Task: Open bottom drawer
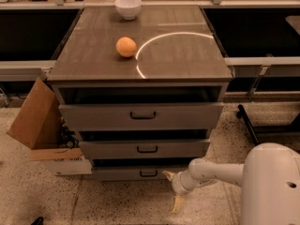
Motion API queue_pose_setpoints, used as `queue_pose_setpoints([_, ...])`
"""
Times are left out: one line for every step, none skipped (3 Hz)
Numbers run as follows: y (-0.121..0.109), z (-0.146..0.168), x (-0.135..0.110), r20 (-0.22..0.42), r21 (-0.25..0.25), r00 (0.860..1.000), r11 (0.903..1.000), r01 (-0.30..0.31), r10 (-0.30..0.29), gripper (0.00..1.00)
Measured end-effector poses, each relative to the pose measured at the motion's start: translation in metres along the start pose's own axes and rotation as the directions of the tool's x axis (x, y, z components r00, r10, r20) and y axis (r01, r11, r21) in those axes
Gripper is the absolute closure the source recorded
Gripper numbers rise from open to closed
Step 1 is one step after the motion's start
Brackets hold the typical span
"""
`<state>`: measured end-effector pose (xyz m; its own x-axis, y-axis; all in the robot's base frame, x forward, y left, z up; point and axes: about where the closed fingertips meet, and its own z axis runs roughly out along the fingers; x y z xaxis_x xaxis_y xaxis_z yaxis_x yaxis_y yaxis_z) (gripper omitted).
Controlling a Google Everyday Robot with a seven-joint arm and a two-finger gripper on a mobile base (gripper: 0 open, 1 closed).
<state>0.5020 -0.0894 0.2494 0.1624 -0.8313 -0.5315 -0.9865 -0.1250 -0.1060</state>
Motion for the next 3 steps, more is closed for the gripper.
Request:
queue_pose_setpoints([-0.011, 0.005, 0.013, -0.022, 0.027, 0.999, 0.9992, 0.029, -0.028, 0.00])
queue_pose_setpoints([-0.025, 0.012, 0.028, -0.065, 0.054, 0.997, 0.9972, 0.052, -0.049, 0.00])
queue_pose_setpoints([-0.045, 0.022, 0.042, -0.119, 0.095, 0.991, 0.9928, 0.073, -0.062, 0.00])
